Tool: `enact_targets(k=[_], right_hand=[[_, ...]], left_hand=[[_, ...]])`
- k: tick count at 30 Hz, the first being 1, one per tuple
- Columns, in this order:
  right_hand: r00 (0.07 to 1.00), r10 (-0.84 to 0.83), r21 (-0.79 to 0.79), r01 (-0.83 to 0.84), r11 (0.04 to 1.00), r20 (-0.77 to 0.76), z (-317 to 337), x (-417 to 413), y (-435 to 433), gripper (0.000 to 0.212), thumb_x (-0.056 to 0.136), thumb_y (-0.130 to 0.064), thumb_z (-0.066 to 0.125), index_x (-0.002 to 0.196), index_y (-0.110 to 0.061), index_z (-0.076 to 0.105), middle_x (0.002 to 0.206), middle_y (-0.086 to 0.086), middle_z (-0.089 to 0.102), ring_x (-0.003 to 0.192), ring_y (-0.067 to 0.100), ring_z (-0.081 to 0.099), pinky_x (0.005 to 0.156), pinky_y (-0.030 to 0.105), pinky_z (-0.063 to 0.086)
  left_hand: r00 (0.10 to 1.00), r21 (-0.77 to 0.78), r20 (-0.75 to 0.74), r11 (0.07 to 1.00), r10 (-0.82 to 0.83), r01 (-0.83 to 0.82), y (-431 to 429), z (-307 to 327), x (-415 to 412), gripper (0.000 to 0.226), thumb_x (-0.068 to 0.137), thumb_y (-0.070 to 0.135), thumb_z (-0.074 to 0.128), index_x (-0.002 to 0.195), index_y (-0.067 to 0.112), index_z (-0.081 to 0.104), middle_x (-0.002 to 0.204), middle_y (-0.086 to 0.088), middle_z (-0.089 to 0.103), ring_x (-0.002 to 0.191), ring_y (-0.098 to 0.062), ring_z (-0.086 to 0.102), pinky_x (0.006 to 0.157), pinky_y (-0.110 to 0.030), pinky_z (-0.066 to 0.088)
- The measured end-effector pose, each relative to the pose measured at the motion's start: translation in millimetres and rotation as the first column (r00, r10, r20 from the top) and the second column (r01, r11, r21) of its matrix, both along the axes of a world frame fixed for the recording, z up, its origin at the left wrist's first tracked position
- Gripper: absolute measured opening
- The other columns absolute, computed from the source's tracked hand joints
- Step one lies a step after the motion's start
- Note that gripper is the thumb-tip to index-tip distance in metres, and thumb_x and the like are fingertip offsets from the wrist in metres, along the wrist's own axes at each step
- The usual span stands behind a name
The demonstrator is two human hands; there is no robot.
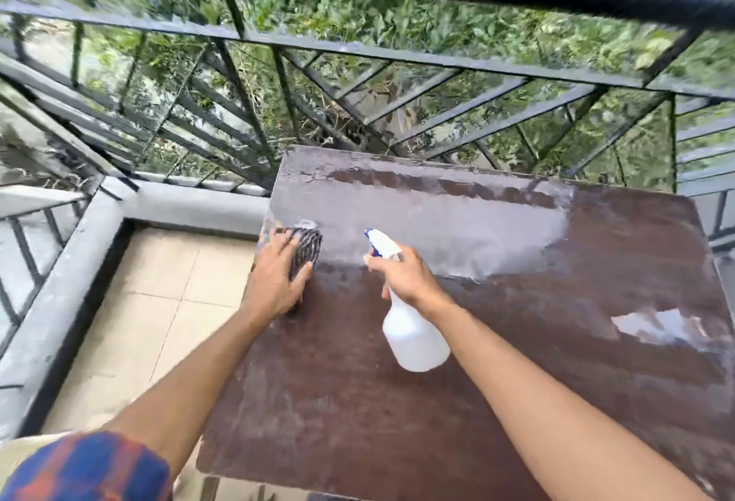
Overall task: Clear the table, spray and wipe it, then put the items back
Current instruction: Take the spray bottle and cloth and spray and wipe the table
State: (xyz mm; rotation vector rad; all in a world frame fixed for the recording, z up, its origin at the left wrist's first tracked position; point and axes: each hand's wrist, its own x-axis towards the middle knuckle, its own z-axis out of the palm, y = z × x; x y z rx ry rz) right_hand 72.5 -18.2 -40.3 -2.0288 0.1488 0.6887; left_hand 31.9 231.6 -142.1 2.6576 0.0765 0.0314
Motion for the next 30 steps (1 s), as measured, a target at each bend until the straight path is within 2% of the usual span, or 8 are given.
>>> enact_targets(k=[2, 5, 11, 14, 16, 20, 27, 30], right_hand=[[1.0, 0.001, -0.044, -0.001, 0.999, 0.0, -0.8, 11.9, 8.1, 0.014, 0.087, -0.034, 0.068, 0.081, -0.025, 0.059, 0.065, -0.005, 0.063, 0.041, 0.018, 0.061, 0.052, 0.019, 0.045], [1.0, 0.001, -0.052, -0.002, 0.999, -0.013, -5.5, 28.0, 21.2, 0.013, 0.09, -0.033, 0.066, 0.084, -0.023, 0.061, 0.074, -0.001, 0.066, 0.039, 0.018, 0.058, 0.047, 0.018, 0.044], [1.0, 0.026, -0.11, -0.027, 0.994, -0.006, -17.5, 59.4, 51.5, 0.014, 0.087, -0.033, 0.067, 0.085, -0.021, 0.061, 0.081, 0.005, 0.07, 0.038, 0.017, 0.059, 0.05, 0.023, 0.049], [1.0, 0.023, -0.115, -0.024, 0.993, -0.01, -16.3, 80.2, 65.8, 0.029, 0.079, -0.04, 0.063, 0.099, -0.02, 0.068, 0.085, 0.007, 0.073, 0.045, 0.024, 0.062, 0.066, 0.041, 0.061], [0.999, 0.039, -0.138, -0.041, 0.99, -0.017, -14.3, 93.7, 73.1, 0.029, 0.078, -0.041, 0.062, 0.095, -0.019, 0.068, 0.078, 0.004, 0.069, 0.049, 0.026, 0.063, 0.072, 0.046, 0.062], [0.999, 0.033, -0.154, -0.033, 0.988, -0.002, -11.9, 122.9, 80.7, 0.021, 0.08, -0.041, 0.062, 0.077, -0.02, 0.059, 0.072, 0.002, 0.069, 0.06, 0.03, 0.069, 0.074, 0.048, 0.062], [0.999, -0.054, -0.154, 0.054, 0.987, 0.008, -11.9, 141.8, 51.6, 0.024, 0.077, -0.044, 0.059, 0.082, -0.021, 0.06, 0.081, 0.004, 0.073, 0.073, 0.035, 0.072, 0.079, 0.046, 0.06], [0.991, -0.136, -0.127, 0.136, 0.983, 0.006, -14.0, 139.1, 21.7, 0.027, 0.074, -0.046, 0.06, 0.09, -0.025, 0.065, 0.08, 0.001, 0.073, 0.065, 0.03, 0.069, 0.076, 0.046, 0.061]], left_hand=[[0.988, 0.127, 0.003, 0.98, -0.154, 0.152, -6.0, -16.5, -7.0, 0.064, 0.1, 0.049, 0.037, 0.142, 0.004, 0.052, 0.148, -0.018, 0.049, 0.138, -0.037, 0.044, 0.119, -0.042, 0.023], [0.987, 0.227, 0.033, 0.963, -0.159, 0.147, -9.1, -28.4, -1.5, 0.055, 0.101, 0.036, 0.035, 0.147, 0.006, 0.047, 0.152, -0.015, 0.044, 0.14, -0.034, 0.042, 0.116, -0.044, 0.023], [1.0, 0.228, 0.023, 0.974, -0.018, 0.013, -1.0, -34.9, 38.1, 0.051, 0.101, 0.027, 0.036, 0.149, 0.012, 0.043, 0.155, -0.017, 0.039, 0.145, -0.038, 0.032, 0.116, -0.055, 0.029], [0.999, 0.232, -0.013, 0.972, 0.034, -0.03, 7.1, -34.5, 78.4, 0.051, 0.098, 0.025, 0.038, 0.147, 0.012, 0.045, 0.152, -0.019, 0.042, 0.142, -0.041, 0.033, 0.113, -0.056, 0.028], [0.996, 0.215, -0.023, 0.974, 0.084, -0.077, 15.6, -32.6, 108.3, 0.052, 0.097, 0.027, 0.036, 0.147, 0.013, 0.045, 0.152, -0.019, 0.041, 0.141, -0.042, 0.033, 0.112, -0.058, 0.029], [0.997, 0.215, -0.021, 0.974, 0.078, -0.072, 30.7, -35.6, 165.7, 0.055, 0.098, 0.031, 0.028, 0.146, 0.009, 0.043, 0.151, -0.021, 0.04, 0.139, -0.044, 0.032, 0.115, -0.058, 0.028], [0.994, 0.269, -0.019, 0.958, 0.111, -0.102, 6.7, -39.0, 228.8, 0.056, 0.099, 0.03, 0.028, 0.15, 0.007, 0.036, 0.155, -0.021, 0.035, 0.144, -0.041, 0.026, 0.119, -0.056, 0.022], [0.999, 0.274, -0.041, 0.961, -0.028, 0.039, -45.1, -30.7, 234.4, 0.056, 0.102, 0.031, 0.03, 0.152, 0.007, 0.031, 0.158, -0.018, 0.031, 0.146, -0.038, 0.024, 0.12, -0.055, 0.02]])
